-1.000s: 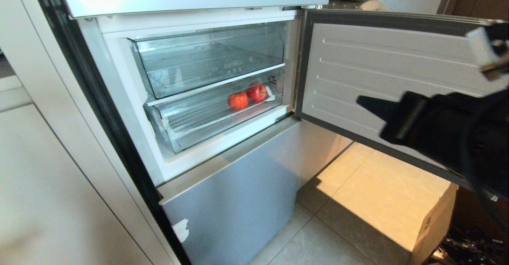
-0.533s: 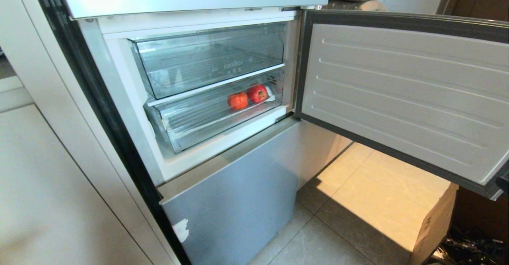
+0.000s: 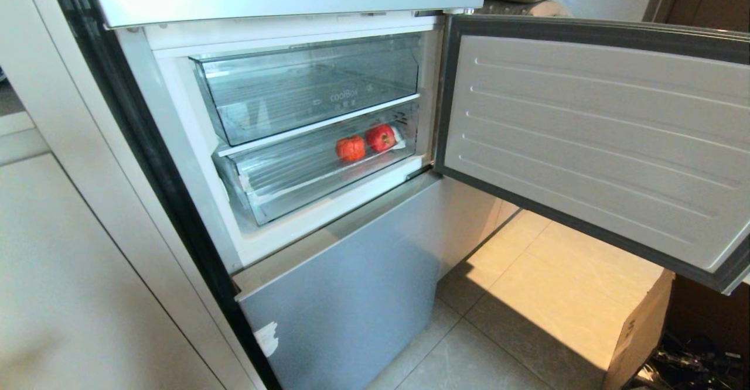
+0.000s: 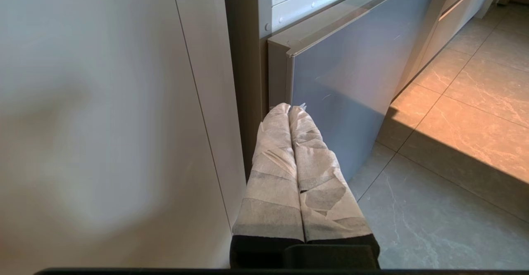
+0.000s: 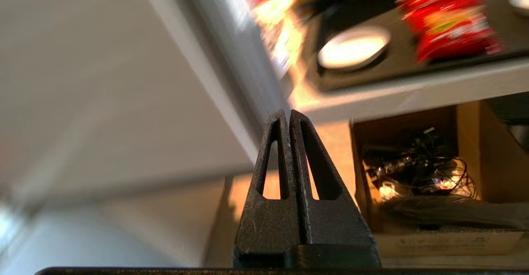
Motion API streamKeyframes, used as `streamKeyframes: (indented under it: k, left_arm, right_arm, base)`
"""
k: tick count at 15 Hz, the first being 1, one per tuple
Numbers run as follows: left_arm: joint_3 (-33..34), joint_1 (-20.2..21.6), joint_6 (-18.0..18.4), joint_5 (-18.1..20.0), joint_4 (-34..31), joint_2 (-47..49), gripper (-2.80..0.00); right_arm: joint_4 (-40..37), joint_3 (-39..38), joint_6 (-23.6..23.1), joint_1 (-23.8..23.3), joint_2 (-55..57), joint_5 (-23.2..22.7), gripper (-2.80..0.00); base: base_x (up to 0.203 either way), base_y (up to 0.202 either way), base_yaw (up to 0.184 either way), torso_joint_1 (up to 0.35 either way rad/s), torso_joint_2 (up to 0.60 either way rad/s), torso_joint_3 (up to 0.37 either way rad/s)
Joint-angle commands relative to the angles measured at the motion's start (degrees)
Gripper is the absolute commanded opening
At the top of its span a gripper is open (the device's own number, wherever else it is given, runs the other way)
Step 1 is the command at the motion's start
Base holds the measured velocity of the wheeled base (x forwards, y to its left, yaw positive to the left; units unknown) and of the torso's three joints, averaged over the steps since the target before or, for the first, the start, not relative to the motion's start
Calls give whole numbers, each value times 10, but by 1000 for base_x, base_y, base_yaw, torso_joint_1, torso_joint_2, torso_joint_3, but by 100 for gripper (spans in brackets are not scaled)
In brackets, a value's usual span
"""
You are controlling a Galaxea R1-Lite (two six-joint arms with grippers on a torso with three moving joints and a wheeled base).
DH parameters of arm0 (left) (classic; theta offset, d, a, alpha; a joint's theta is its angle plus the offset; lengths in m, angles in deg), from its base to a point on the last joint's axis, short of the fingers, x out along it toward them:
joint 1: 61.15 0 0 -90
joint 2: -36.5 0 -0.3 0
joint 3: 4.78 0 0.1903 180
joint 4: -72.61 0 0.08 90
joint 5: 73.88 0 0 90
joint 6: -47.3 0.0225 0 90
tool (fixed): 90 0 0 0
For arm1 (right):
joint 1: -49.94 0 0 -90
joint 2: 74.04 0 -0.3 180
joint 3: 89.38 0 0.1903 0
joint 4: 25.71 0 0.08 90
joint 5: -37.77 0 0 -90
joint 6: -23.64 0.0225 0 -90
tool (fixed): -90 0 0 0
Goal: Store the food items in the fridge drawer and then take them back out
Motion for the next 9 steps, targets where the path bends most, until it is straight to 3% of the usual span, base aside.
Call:
streamKeyframes:
  k: [1, 4, 9]
  left_arm:
    - [0, 0, 0, 0, 0, 1, -280]
    - [0, 0, 0, 0, 0, 1, -280]
    - [0, 0, 0, 0, 0, 1, -280]
  right_arm:
    - [12, 41, 54, -108, 92, -73, -280]
    - [55, 105, 130, -168, 203, -138, -280]
    - [114, 222, 246, -207, 366, -203, -280]
  base:
    - [0, 0, 0, 0, 0, 0]
    - [0, 0, 0, 0, 0, 0]
    - [0, 0, 0, 0, 0, 0]
